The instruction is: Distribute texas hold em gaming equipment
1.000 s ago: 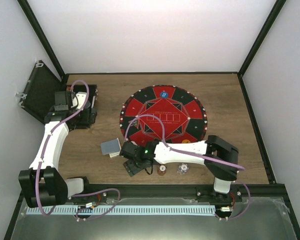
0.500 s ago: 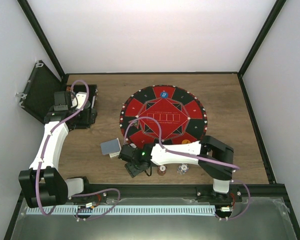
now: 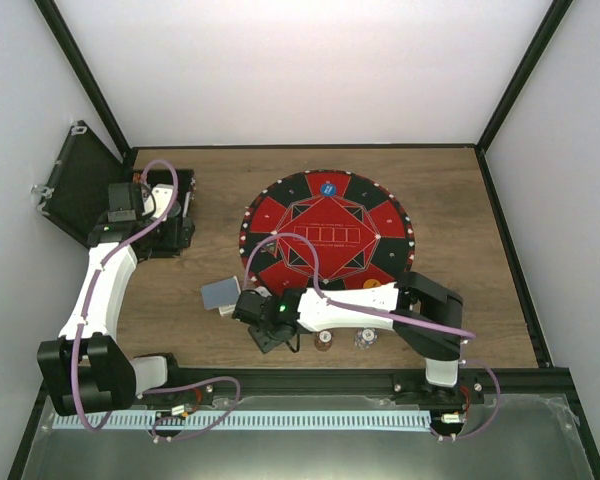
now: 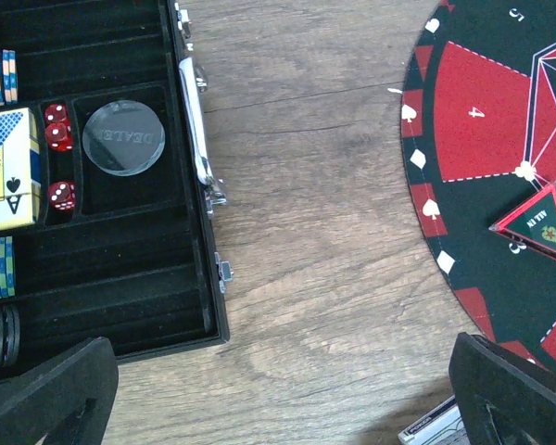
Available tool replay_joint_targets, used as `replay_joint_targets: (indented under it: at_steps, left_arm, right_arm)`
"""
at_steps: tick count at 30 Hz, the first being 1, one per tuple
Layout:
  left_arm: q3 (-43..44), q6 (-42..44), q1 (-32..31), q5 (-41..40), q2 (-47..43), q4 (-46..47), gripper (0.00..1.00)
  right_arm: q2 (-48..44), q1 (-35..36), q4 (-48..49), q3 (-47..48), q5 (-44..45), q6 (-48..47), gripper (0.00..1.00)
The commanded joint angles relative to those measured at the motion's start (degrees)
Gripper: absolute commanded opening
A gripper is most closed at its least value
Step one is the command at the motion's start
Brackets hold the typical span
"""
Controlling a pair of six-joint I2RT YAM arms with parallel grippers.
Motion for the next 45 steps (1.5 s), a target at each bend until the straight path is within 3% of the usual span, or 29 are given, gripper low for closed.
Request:
replay_joint_targets:
  at_steps: [1,12,23,31,36,45]
  left_arm:
    - [0.5,0.7,0.4,1.0,-0.9,-0.4,1.0]
    - [0.6,0.8,0.5,0.9,-0.9,-0.4,1.0]
    - [0.8,0.9,0.6,0.9,-1.0,-0.5,1.0]
    - [1.0,0.9,0.7,1.2,-1.1,-0.6,1.0]
    - [1.0,0.9,0.7,1.1,-1.0,-0.8,1.0]
    - [1.4,1.3,0.6,1.6,-0.8,-1.5,1.0]
  right_arm:
    - [0.2,0.7,-1.3,2.5,1.4,0.5,0.56]
    - [1.2,0.8,-1.1,1.5,1.5,0.5,0.55]
    - [0.8,0.8,-1.0,1.5,1.8,0.6,0.37]
    - [-0.5,0.8,-2.9,3.2,2.0,0.1,0.36]
    - [-1.3,0.8,-4.3,4.3,2.9,0.0,0.28]
    - [-2.2,-0.6,-8.8,9.3,5.8,-1.9,0.27]
